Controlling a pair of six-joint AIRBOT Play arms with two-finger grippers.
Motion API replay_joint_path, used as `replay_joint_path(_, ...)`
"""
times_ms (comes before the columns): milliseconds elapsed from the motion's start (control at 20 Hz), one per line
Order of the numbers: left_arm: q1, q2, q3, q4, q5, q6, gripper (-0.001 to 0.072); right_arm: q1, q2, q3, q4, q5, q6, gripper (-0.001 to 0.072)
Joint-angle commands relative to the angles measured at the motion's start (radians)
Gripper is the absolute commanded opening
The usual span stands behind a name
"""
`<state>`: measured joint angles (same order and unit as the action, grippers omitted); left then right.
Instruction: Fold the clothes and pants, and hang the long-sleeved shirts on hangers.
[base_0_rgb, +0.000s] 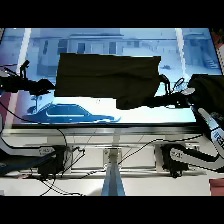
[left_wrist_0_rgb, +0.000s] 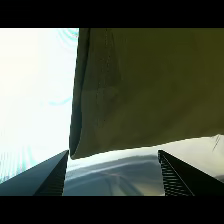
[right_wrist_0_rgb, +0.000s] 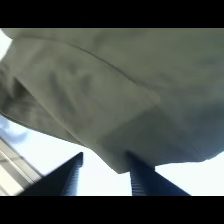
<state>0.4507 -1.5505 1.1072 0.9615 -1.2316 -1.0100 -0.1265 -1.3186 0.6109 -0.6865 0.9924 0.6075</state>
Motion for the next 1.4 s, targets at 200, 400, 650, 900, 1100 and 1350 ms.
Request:
replay_joint_path(200, 0.0, 0.0, 0.0, 0.0, 0.001, 0.001, 0.062, 0.0, 0.002, 0.014, -0.13, 0.048, 0.116, 0.0382)
replay_joint_path(400, 0.0, 0.0, 0.0, 0.0, 0.0, 0.001, 0.062, 0.0, 0.001, 0.014, -0.142, 0.04, 0.179, 0.0382)
replay_joint_path(650, 0.0, 0.0, 0.0, 0.0, 0.001, 0.001, 0.062, 0.001, 0.001, 0.014, 0.007, -0.015, 0.111, 0.038)
replay_joint_path(900, 0.0, 0.0, 0.0, 0.0, 0.003, 0.001, 0.062, 0.001, 0.001, 0.013, 0.072, 0.006, 0.037, 0.0373)
replay_joint_path(1100, 0.0, 0.0, 0.0, 0.0, 0.016, 0.001, 0.062, 0.0, 0.001, 0.011, 0.068, 0.077, 0.028, 0.0372)
replay_joint_path(1350, 0.0, 0.0, 0.0, 0.0, 0.016, 0.001, 0.062, -0.002, 0.001, 0.013, -0.036, 0.105, 0.038, 0.0372)
